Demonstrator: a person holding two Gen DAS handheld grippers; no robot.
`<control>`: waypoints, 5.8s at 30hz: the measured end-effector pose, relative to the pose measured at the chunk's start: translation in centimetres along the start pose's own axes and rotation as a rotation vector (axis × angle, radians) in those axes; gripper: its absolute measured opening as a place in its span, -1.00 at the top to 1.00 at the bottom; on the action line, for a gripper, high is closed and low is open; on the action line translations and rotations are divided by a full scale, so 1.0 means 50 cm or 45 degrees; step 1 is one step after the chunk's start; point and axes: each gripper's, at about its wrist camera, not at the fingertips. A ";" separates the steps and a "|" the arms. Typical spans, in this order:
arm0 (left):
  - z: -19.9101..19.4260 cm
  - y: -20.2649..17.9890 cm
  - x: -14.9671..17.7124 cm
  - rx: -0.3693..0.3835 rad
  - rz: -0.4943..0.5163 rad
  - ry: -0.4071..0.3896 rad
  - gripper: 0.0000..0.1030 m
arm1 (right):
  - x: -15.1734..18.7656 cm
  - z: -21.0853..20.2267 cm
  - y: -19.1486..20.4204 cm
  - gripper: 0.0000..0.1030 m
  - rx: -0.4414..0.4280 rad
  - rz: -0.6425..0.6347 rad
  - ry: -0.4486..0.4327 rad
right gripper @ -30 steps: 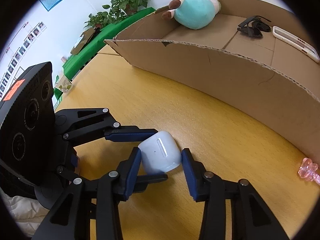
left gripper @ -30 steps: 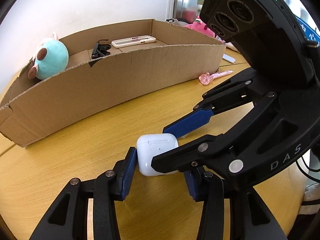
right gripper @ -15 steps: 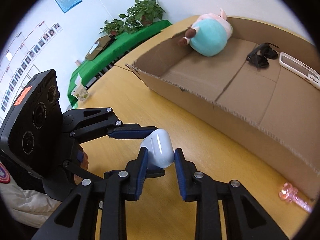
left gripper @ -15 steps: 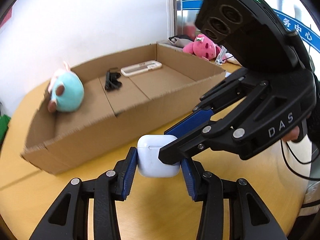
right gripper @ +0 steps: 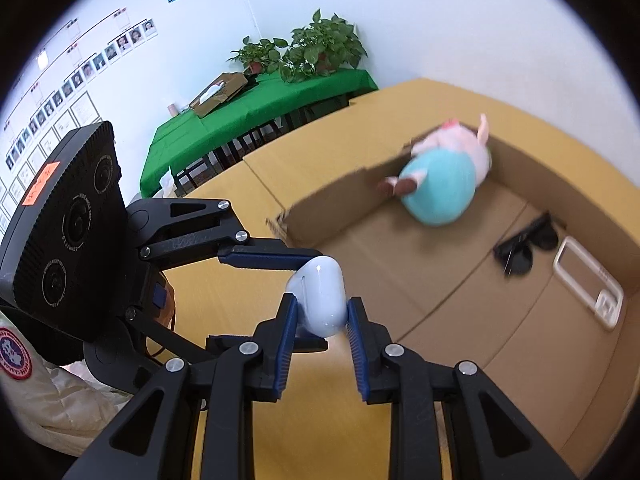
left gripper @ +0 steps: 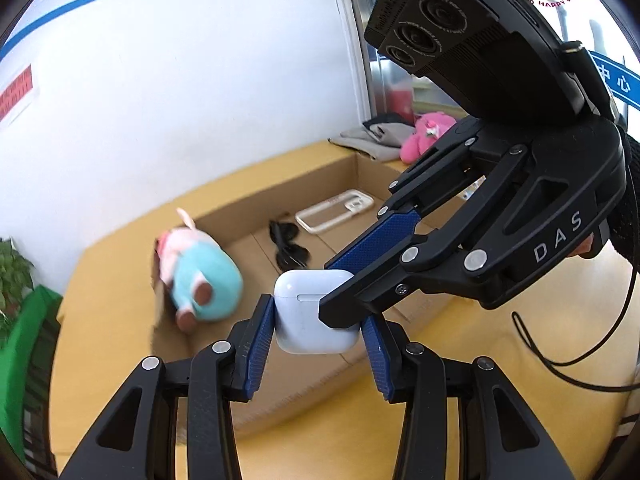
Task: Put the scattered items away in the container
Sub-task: 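Lift the earbud case with the left tool and carry it into the box, then release the earbud case in the box by opening the left tool, then withdraw the left tool from the box, then move the right tool to the pink pen and grasp it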
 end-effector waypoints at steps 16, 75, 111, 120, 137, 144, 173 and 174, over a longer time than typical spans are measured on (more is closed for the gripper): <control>0.189 0.151 -0.058 0.035 0.084 0.277 0.10 | -0.112 0.132 -0.158 0.55 -0.115 0.109 0.050; 0.152 0.039 0.113 -0.365 -0.509 0.044 -0.99 | 0.281 0.026 -0.090 -0.56 1.021 0.613 -0.374; 0.146 0.029 0.157 -0.331 -0.568 -0.091 -0.99 | 0.286 0.048 -0.070 -0.78 1.131 0.539 -0.360; 0.146 0.029 0.157 -0.332 -0.568 -0.092 -0.99 | 0.285 0.047 -0.069 -0.78 1.132 0.540 -0.359; 0.141 0.016 0.156 -0.421 -0.575 -0.106 -0.99 | 0.299 0.023 -0.060 -0.80 1.017 0.482 -0.398; 0.060 -0.035 0.113 -0.351 -0.585 -0.166 -0.99 | 0.368 -0.154 -0.057 -0.80 0.851 0.277 -0.496; 0.147 -0.214 0.136 -0.008 -0.582 0.265 -0.99 | 0.531 -0.064 -0.027 0.18 0.530 0.277 0.235; 0.152 -0.218 0.133 0.020 -0.600 0.286 -0.99 | 0.529 -0.060 -0.015 0.25 0.550 0.316 0.216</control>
Point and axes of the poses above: each gripper's, at about its wrist camera, not at the fingertips, and z roughly the way its jaws point, y to its left, x to its underside, and after that the axes turned 7 degrees about -z, right-handed
